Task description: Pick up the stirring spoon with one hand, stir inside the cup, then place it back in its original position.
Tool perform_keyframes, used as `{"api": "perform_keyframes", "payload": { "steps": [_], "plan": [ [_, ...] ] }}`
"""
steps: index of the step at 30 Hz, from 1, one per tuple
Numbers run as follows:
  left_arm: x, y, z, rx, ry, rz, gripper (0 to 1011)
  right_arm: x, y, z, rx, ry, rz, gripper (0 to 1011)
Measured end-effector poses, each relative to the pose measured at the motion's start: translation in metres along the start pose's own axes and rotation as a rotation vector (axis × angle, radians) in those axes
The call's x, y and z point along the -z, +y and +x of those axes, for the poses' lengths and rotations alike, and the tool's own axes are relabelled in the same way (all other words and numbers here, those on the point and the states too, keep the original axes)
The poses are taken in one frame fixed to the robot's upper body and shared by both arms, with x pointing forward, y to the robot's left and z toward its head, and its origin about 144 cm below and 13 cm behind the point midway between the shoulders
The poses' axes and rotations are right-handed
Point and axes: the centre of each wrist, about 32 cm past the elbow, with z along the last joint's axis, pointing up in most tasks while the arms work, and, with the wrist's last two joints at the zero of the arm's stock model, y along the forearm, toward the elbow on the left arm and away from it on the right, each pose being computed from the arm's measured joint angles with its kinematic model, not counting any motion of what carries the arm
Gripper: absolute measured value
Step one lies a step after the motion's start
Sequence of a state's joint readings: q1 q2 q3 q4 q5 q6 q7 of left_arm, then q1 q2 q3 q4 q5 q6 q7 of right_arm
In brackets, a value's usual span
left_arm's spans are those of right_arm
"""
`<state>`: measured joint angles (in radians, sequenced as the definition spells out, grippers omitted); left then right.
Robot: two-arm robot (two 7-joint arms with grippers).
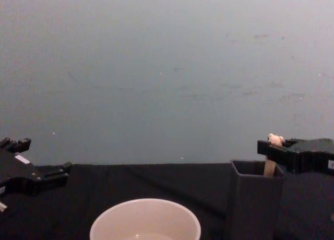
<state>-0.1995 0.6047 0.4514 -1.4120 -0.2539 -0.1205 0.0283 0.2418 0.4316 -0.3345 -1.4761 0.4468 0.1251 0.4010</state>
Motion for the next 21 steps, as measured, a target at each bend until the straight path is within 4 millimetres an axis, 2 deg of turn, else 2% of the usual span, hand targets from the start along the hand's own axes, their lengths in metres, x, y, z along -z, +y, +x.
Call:
{"api": "perform_keyframes", "payload": {
  "steps": [21],
  "plan": [
    [0.0, 0.0, 0.0, 0.0, 0.0, 0.0, 1001, -0.025, -0.011, 0.0, -0.035, 0.107, 0.033, 216]
  ]
}}
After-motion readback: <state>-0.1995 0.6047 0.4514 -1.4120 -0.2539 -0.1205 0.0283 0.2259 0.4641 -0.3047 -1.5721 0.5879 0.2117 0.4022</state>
